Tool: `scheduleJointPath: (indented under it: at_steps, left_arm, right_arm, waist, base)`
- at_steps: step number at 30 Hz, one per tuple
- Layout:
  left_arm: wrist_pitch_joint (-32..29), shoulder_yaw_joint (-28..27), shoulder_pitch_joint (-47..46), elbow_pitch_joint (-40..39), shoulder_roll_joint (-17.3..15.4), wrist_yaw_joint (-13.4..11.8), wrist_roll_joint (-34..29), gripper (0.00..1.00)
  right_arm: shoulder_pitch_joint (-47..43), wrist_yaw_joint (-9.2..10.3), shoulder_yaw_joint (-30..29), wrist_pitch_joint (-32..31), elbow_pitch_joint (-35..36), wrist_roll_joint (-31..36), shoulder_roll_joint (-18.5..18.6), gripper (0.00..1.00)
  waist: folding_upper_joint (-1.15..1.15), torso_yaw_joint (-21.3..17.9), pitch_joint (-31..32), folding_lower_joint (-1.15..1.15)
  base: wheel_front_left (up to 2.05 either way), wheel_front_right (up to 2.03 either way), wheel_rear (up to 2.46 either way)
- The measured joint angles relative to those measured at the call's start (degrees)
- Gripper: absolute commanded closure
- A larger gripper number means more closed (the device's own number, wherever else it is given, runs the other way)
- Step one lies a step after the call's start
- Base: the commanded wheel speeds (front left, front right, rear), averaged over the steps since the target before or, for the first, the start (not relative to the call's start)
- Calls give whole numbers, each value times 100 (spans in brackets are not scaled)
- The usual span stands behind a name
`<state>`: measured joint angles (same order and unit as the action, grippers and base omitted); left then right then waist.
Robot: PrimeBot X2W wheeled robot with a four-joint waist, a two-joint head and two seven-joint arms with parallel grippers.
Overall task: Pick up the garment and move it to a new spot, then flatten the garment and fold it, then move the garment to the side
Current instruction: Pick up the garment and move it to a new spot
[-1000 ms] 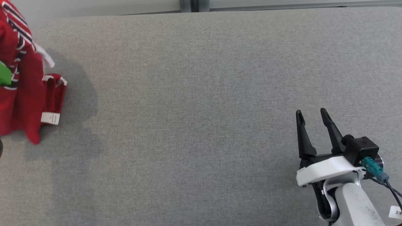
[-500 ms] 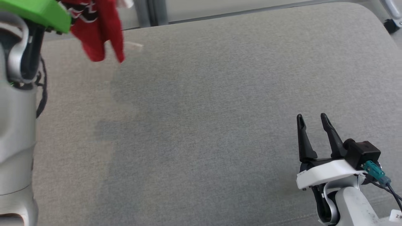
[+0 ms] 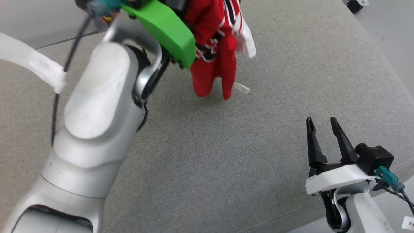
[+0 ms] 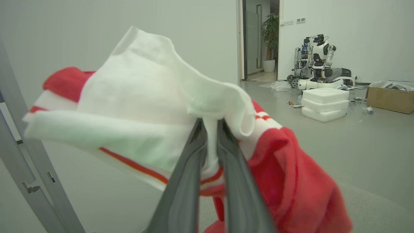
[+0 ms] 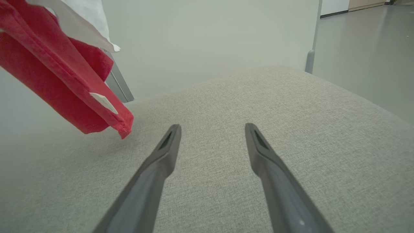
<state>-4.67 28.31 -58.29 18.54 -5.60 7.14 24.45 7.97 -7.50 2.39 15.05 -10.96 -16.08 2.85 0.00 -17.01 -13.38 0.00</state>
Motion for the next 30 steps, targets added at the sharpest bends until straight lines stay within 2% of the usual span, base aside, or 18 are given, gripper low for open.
scheduleJointPath:
  at_steps: [6,15,16,17,25,30]
  left_arm:
    - [364,323,888,619,58,14,90,100]
    - [970,358,2306,1450,-45,-163,287,100]
    - [1016,375,2411,1518,-64,-162,299,15]
    - [1079,385,2493,1564,-78,-160,315,0]
    - [1720,370,2571,1504,-107,-155,288,0]
    - [1944,126,2663,1136,-311,-285,89,0]
  right_arm:
    - [-3,0,-26,0,-4,-26,-4,0]
    - [-43,0,-67,0,-9,120,-3,0]
    - [-44,0,-79,0,-11,127,-3,0]
    - [-52,0,-87,0,-19,158,-2,0]
    - [-132,0,-80,0,-38,257,-4,0]
    - [-208,0,-64,0,-35,320,-4,0]
  waist:
    - [0,73,-91,0]
    - [0,458,-63,0]
    - [0,508,-53,0]
    - [0,561,-41,0]
    - [0,931,113,0]
    - [0,1104,308,0]
  base:
    - [0,0,0]
    - [0,0,0]
    - [0,0,0]
    - [0,0,0]
    - [0,0,0]
    - [0,0,0]
